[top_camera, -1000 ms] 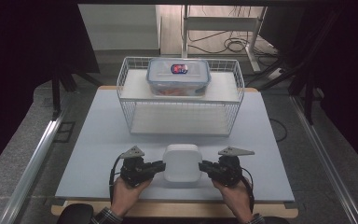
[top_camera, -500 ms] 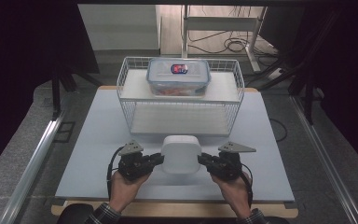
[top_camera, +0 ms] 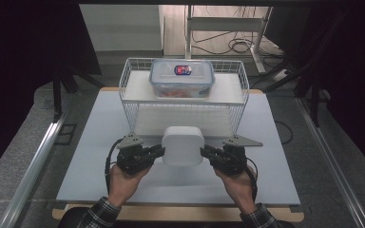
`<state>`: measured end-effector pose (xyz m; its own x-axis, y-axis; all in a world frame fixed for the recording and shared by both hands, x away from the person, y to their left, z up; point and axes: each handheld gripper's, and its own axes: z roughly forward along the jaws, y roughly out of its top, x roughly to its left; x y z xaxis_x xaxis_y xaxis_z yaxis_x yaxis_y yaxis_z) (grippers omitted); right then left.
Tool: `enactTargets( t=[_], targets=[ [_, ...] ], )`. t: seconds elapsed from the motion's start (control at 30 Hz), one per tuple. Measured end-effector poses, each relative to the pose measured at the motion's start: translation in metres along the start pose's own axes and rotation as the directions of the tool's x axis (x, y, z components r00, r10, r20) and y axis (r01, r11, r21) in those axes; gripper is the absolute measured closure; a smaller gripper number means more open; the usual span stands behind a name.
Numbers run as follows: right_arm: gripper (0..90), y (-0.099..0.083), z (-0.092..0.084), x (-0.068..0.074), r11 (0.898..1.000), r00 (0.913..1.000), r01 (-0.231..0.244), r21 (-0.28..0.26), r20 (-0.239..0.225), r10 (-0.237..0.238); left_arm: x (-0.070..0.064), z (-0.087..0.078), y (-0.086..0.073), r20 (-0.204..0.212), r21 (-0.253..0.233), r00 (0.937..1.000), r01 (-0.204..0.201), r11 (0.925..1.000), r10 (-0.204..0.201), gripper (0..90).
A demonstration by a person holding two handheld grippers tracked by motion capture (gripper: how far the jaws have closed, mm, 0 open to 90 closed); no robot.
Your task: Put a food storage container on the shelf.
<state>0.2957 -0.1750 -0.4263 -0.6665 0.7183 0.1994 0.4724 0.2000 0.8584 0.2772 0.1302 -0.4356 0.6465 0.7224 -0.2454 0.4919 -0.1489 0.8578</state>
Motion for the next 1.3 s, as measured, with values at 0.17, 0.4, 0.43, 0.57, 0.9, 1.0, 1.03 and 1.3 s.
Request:
enactTargets(
  t=[0.17,0.4,0.43,0.57,0.9,1.0,1.03,1.3],
  targets=[
    [76.8,0.012,-0.001,0.001,1.0,0.9999,0.012,-0.019,0.002,-0.012,0.002,-0.004,0.013,-0.012,-0.016,0.9998,-0.015,0.9998,0.015,79.8],
    [76.9,0.032,-0.003,0.002,0.998,0.9995,0.031,-0.05,0.009,-0.03,0.004,-0.01,0.033,-0.028,-0.044,0.9991,-0.034,0.9985,0.033,79.6],
    [76.9,0.036,-0.003,0.002,0.998,0.9994,0.034,-0.055,0.006,-0.033,0.004,-0.011,0.035,-0.029,-0.047,0.999,-0.034,0.9983,0.033,79.6],
    [76.9,0.048,-0.005,0.003,0.997,0.9993,0.037,-0.073,0.006,-0.037,0.005,-0.016,0.046,-0.037,-0.063,0.9986,-0.04,0.9972,0.037,79.6],
    [76.9,0.075,-0.007,0.006,0.992,0.9983,0.058,-0.111,0.006,-0.058,0.006,-0.027,0.072,-0.057,-0.101,0.9972,-0.054,0.9934,0.049,79.4],
    [76.9,0.084,-0.01,0.008,0.99,0.9977,0.067,-0.126,0.01,-0.066,0.005,-0.03,0.08,-0.059,-0.107,0.9968,-0.059,0.9925,0.053,79.4],
    [76.9,0.087,-0.011,0.008,0.989,0.9976,0.069,-0.13,0.011,-0.068,0.006,-0.031,0.083,-0.058,-0.109,0.9969,-0.06,0.9922,0.054,79.3],
    [76.8,0.117,-0.019,0.008,0.983,0.9968,0.08,-0.164,0.013,-0.079,0.006,-0.04,0.113,-0.058,-0.136,0.9962,-0.072,0.9882,0.064,79.3]
  ],
)
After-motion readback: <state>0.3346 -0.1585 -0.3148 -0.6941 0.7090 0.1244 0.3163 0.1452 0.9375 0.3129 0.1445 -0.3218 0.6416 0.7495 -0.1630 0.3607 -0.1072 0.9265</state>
